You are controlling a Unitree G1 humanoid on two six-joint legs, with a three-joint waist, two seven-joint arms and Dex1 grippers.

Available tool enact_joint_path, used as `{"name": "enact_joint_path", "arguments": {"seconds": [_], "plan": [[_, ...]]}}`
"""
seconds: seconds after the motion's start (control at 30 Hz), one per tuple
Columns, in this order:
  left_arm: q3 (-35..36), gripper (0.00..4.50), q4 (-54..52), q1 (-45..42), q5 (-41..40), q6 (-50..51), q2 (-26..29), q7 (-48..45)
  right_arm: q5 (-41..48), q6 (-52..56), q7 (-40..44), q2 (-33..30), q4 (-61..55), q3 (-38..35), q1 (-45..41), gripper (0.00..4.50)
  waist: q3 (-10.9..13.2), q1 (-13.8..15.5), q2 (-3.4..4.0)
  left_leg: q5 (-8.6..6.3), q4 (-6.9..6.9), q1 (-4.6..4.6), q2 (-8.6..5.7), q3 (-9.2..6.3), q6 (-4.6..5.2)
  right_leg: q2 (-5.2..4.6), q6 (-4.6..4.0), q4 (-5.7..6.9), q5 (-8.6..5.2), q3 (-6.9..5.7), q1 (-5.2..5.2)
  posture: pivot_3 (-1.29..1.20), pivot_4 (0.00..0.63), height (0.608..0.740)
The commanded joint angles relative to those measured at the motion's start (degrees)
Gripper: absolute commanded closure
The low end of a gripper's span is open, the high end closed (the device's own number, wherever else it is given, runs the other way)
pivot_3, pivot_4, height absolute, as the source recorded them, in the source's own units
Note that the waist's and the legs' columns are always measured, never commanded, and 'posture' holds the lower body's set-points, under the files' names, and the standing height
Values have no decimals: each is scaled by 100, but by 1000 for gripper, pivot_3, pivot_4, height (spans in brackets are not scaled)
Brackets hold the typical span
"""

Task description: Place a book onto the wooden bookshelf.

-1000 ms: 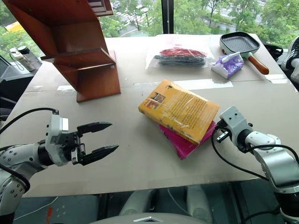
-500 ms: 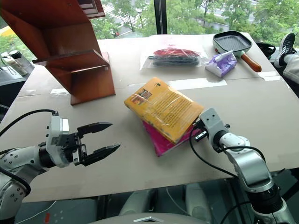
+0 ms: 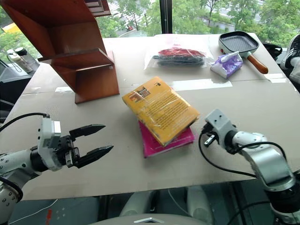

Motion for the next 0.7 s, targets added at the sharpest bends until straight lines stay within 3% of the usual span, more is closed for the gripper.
{"name": "enact_joint_path", "arguments": {"seconds": [0.03, 0.17, 0.37, 0.53, 0.7], "plan": [[261, 0, 246, 13, 68, -211, 111, -278, 341, 37, 494, -395, -90, -341, -432, 4464, 0, -17, 0, 0, 0, 1, 4, 6, 0, 5, 0, 0, 0, -1, 1, 0, 150, 740], [219, 0, 402, -84, 154, -295, 105, -343, 160, -259, 506, -269, 620, 178, -1560, 4464, 0, -102, -2, 1, 1, 5, 12, 24, 0, 8, 0, 3, 1, -3, 1, 0, 150, 740], [168, 0, 418, -76, 209, -355, 77, -410, -840, -1368, 653, 145, 2221, 1529, -2897, 4464, -1, -94, -7, 1, 1, -5, 6, 18, -1, -5, -4, 2, 5, -2, -11, 0, 150, 740], [207, 0, 290, 63, 219, -386, 31, -408, -1307, -2218, 1029, 533, 3304, 2114, -3384, 4464, -1, -76, -7, 4, -7, -23, 1, 9, -10, -14, -5, 1, 5, -2, -34, 0, 150, 740], [321, 0, 201, 283, 203, -412, -18, -388, -1332, -2313, 1262, 1091, 3478, 2220, -3689, 4464, 0, -113, -6, 6, -26, -26, -2, 11, -13, -35, -5, 0, 5, 2, -47, 0, 150, 740]]}}
